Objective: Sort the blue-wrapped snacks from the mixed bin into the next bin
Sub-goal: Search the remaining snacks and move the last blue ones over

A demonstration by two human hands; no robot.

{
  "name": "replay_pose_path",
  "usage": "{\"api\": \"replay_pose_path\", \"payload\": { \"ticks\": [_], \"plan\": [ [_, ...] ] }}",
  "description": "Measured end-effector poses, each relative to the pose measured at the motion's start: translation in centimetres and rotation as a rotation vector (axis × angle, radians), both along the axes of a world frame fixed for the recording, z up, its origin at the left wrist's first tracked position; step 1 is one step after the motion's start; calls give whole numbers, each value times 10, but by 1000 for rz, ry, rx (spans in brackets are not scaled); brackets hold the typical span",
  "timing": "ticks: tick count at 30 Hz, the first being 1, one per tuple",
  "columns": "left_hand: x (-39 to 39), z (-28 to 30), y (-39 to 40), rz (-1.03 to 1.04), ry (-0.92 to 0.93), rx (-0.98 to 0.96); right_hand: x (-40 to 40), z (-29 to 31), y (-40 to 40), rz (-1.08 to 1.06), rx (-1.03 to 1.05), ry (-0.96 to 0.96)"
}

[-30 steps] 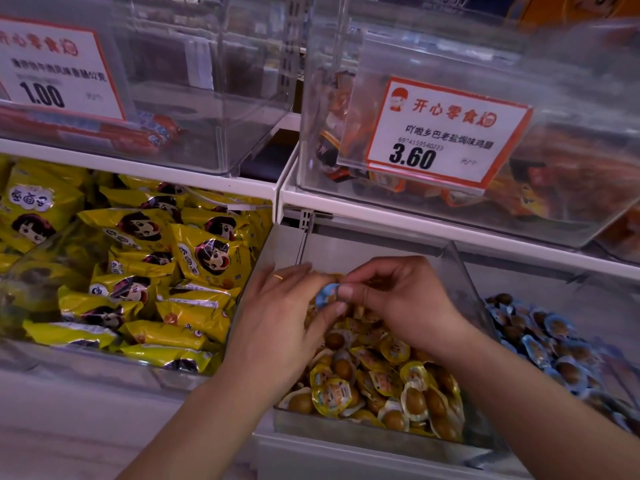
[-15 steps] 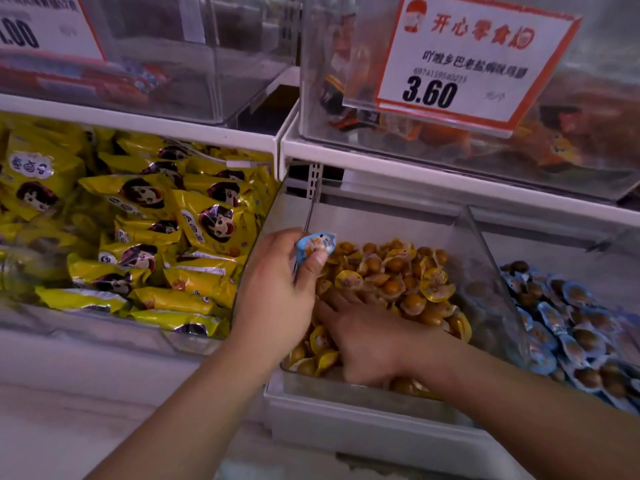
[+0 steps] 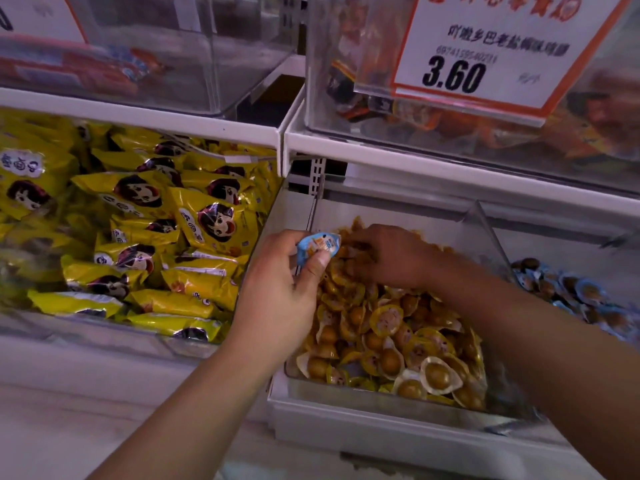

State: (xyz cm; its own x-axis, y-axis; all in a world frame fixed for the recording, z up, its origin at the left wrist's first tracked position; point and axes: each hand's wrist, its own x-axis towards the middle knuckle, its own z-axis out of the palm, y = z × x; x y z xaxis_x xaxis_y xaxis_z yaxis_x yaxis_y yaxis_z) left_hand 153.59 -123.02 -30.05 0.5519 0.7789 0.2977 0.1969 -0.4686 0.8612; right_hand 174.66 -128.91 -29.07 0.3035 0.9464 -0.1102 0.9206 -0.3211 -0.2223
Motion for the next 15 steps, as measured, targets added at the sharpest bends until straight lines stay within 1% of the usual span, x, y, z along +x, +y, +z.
{"api": "replay_pose_path", "payload": {
  "ticks": [2, 4, 5, 6, 7, 8, 10, 12, 15],
  "plan": [
    [1, 0, 1, 6, 10, 19, -9, 14, -10, 25, 104, 10],
    [1, 0, 1, 1, 4, 38, -25, 26, -28, 77, 200, 92],
    [1, 0, 2, 3, 1, 46, -36, 30, -38, 135, 158, 143],
    [1, 0, 2, 6, 0, 50, -47, 29, -48, 205, 57, 160],
    [2, 0, 1, 10, 2, 50, -58, 23, -56, 276, -60, 129],
    [2, 0, 1, 13, 4, 47, -66, 13, -61, 347, -144, 53],
    [2, 0, 0, 7, 1, 29, -74, -8, -65, 447, -179, -166],
    [1, 0, 0, -6, -1, 8, -71, -26, -62, 448, -198, -343],
    [1, -1, 0, -11, 2, -18, -62, -35, -49, 395, -195, -461]
  ]
}}
